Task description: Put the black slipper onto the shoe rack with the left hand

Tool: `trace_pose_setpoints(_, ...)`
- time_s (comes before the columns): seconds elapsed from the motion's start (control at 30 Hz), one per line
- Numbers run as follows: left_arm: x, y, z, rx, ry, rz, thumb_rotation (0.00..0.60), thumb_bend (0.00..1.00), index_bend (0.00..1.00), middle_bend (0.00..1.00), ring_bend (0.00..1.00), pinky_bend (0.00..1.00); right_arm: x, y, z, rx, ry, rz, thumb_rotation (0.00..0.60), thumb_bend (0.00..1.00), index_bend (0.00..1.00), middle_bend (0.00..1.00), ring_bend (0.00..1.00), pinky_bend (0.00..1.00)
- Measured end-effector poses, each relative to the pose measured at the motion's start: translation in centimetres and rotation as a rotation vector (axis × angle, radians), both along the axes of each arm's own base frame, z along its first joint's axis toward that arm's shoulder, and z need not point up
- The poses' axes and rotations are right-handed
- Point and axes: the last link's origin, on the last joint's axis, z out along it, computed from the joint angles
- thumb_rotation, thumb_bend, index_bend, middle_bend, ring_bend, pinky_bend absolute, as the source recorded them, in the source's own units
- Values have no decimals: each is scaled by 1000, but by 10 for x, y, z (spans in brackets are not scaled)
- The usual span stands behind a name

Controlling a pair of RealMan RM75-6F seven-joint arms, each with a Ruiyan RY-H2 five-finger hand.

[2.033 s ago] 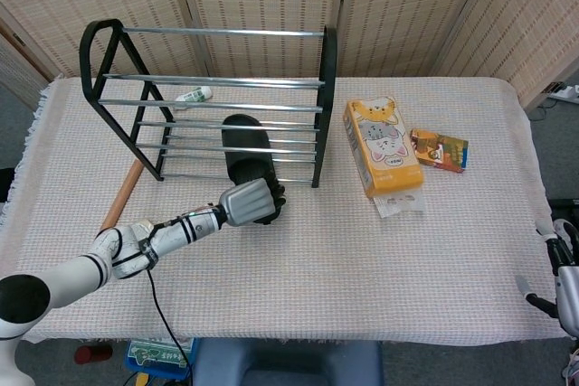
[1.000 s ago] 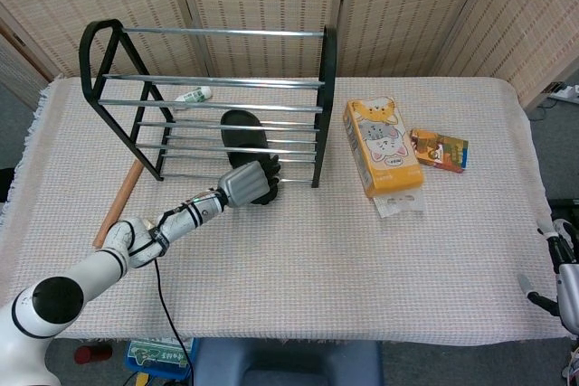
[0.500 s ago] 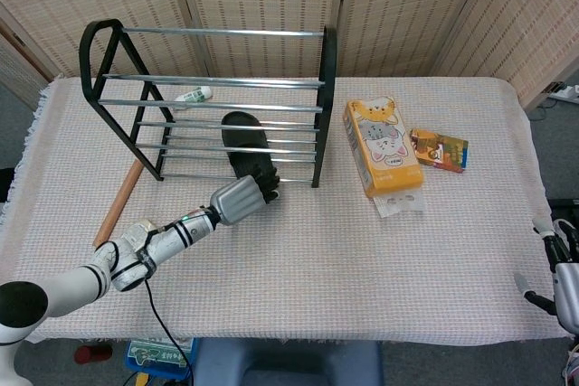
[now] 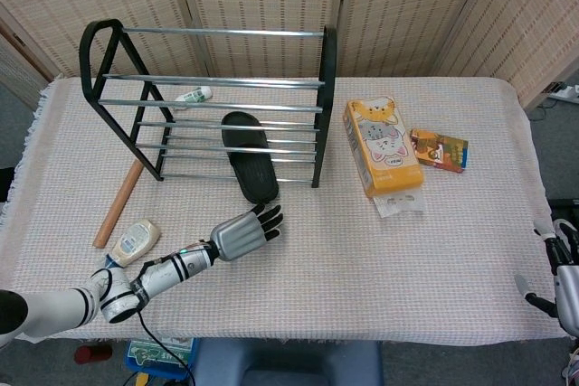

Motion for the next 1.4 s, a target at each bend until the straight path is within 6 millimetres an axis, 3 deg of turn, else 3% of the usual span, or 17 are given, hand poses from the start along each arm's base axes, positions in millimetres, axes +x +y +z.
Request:
trace_pose_setpoints(0.4, -10, 21, -4, 37, 25, 84, 600, 171, 172, 151, 98, 291, -1, 5, 1, -10, -2, -9, 600, 261, 67, 212, 114, 106)
trace_pose_setpoints(0.93, -18, 30, 3, 77, 31, 112, 600, 171, 172, 150, 98, 291, 1, 5, 2, -13, 2, -3, 600, 261, 67, 212, 114, 106)
trace_pose_setpoints(1.17, -17, 15, 9, 44, -18, 127, 600, 171, 162, 151, 98, 290, 2, 5, 4, -19, 3, -3, 600, 261, 67, 212, 114, 106)
trace_pose_setpoints(1.4, -23, -12, 36, -9, -155, 219, 600, 171, 160, 151, 98, 289, 7, 3, 9, -21, -1, 22, 600, 261, 67, 212, 114, 106)
